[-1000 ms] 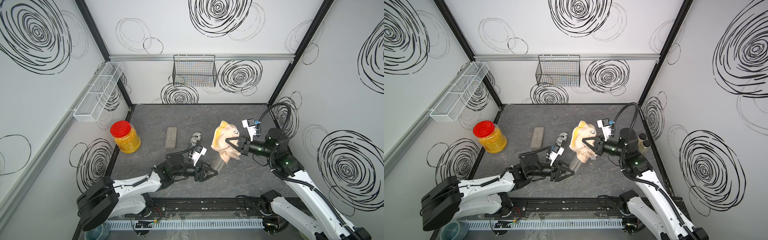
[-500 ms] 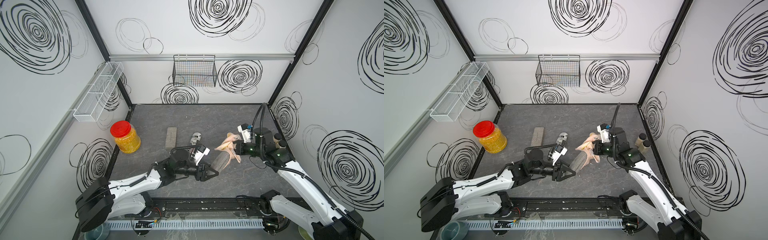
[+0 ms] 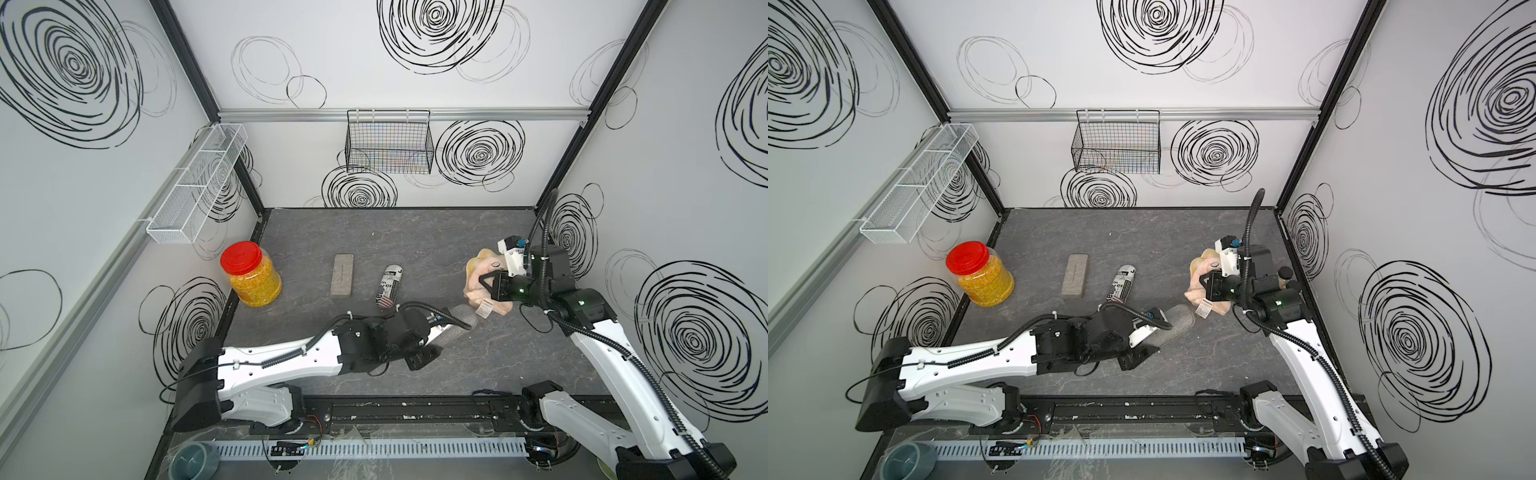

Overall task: Wipe the eyeglass case
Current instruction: Wipe the dirt from the eyeglass case.

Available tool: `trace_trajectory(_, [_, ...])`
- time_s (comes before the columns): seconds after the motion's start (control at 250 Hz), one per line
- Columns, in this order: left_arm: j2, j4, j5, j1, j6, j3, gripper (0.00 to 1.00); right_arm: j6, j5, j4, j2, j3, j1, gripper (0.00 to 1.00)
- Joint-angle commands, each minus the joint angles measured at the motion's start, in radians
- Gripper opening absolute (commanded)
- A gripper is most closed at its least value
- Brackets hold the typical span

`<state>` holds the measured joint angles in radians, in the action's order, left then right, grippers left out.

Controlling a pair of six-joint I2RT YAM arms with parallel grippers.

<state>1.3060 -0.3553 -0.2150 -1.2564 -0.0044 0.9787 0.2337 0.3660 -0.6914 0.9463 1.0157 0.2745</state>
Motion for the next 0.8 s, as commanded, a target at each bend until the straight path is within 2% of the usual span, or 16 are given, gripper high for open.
trace_trajectory(0.0, [0.028, 0.0, -0.29, -0.063, 0.135, -0.012, 0.56, -0.082, 0.244, -0.056, 0.01, 0.032, -0.023, 0.0])
trace_trajectory(0.064, [0.032, 0.053, -0.349, -0.09, 0.161, -0.044, 0.56, -0.103, 0.359, -0.07, 0.034, 0.03, -0.022, 0.0])
trace_trajectory(0.112, [0.031, 0.086, -0.378, -0.099, 0.178, -0.068, 0.56, -0.108, 0.393, -0.084, 0.051, 0.025, -0.013, 0.0])
trace_trajectory(0.236, [0.043, 0.091, -0.441, -0.125, 0.208, -0.078, 0.56, -0.082, 0.299, -0.069, 0.074, -0.012, 0.048, 0.0])
trace_trajectory(0.491, [0.082, 0.061, -0.471, -0.169, 0.22, -0.076, 0.56, -0.007, 0.349, 0.114, 0.184, -0.075, 0.199, 0.0])
trace_trajectory(0.703, [0.071, 0.078, -0.511, -0.183, 0.232, -0.093, 0.56, 0.029, 0.34, 0.202, 0.329, -0.015, 0.373, 0.0])
trace_trajectory(0.799, [0.095, 0.074, -0.546, -0.188, 0.239, -0.092, 0.55, 0.039, 0.292, 0.15, 0.397, 0.026, 0.421, 0.0])
